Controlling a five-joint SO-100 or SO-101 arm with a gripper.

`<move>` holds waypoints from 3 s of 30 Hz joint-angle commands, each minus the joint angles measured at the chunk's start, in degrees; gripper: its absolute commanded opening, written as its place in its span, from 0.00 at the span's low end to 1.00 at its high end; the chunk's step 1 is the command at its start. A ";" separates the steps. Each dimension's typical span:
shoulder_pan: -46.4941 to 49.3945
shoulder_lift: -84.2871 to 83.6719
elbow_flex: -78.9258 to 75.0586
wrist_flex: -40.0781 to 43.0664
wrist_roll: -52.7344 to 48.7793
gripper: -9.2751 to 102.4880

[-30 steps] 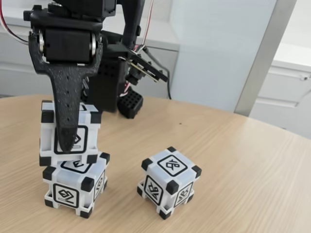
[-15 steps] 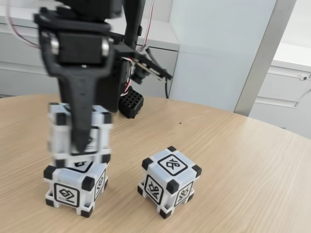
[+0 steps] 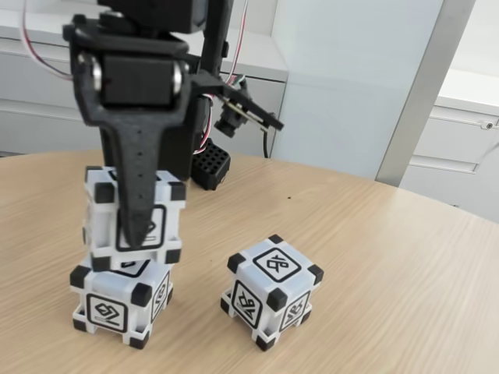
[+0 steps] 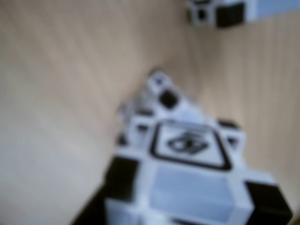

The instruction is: Stack cubes from left to right.

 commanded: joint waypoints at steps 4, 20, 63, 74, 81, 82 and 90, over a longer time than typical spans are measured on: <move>0.53 0.26 -1.14 -0.26 -0.35 0.24; 0.62 0.18 -1.05 -0.35 0.00 0.24; -0.53 17.58 -1.14 10.81 2.29 0.41; -8.35 27.77 -1.93 10.20 3.69 0.41; -23.12 26.98 -1.93 10.11 8.09 0.42; -25.05 26.63 -1.93 10.11 8.09 0.42; -34.01 26.54 -1.14 7.12 4.83 0.44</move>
